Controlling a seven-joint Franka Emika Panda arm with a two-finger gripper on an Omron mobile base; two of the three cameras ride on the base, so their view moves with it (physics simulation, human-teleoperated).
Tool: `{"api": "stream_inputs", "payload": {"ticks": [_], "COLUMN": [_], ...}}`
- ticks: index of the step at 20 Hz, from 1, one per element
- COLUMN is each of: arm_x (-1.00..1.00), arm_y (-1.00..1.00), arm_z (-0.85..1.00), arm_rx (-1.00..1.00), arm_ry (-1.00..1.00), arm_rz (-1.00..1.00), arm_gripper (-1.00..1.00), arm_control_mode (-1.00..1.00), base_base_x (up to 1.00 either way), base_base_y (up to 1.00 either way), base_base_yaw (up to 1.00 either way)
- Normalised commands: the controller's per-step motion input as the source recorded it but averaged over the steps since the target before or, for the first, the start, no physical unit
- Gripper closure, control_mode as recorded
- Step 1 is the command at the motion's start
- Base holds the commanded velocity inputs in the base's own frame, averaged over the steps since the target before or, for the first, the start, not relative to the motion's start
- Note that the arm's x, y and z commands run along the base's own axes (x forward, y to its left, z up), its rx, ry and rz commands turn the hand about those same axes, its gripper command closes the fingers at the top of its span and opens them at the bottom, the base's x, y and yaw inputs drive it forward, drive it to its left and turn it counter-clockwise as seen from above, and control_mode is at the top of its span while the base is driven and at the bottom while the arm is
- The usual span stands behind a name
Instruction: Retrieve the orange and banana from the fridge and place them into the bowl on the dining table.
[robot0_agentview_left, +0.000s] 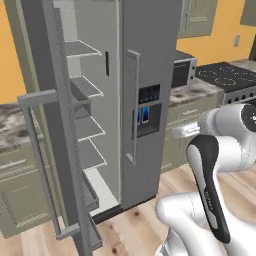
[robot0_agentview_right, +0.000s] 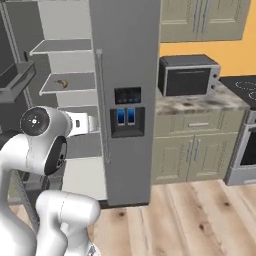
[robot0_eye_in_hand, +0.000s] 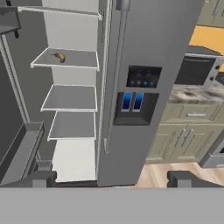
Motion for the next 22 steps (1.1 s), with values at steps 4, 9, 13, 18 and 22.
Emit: {"api": "stream_inputs", "payload": {"ticks": [4,9,13,18,22], "arm_x": [0.0,0.0,0.0,0.0,0.0], "arm_y": [0.0,0.0,0.0,0.0,0.0], "arm_z": [0.0,0.0,0.0,0.0,0.0], "arm_rx": [0.0,0.0,0.0,0.0,0.0], "arm_ry": [0.0,0.0,0.0,0.0,0.0], "arm_rz": [0.0,0.0,0.0,0.0,0.0], "arm_gripper": [-1.0,-1.0,-1.0,-1.0,-1.0], "arm_control_mode": [1.0,1.0,1.0,1.0,1.0], "base_base_x": [0.39,0.43,0.5,0.49,0.43], "base_base_y": [-0.22,-0.22,-0.37,-0.46,-0.22], "base_base_yaw": [0.31,0.3,0.24,0.19,0.21]}}
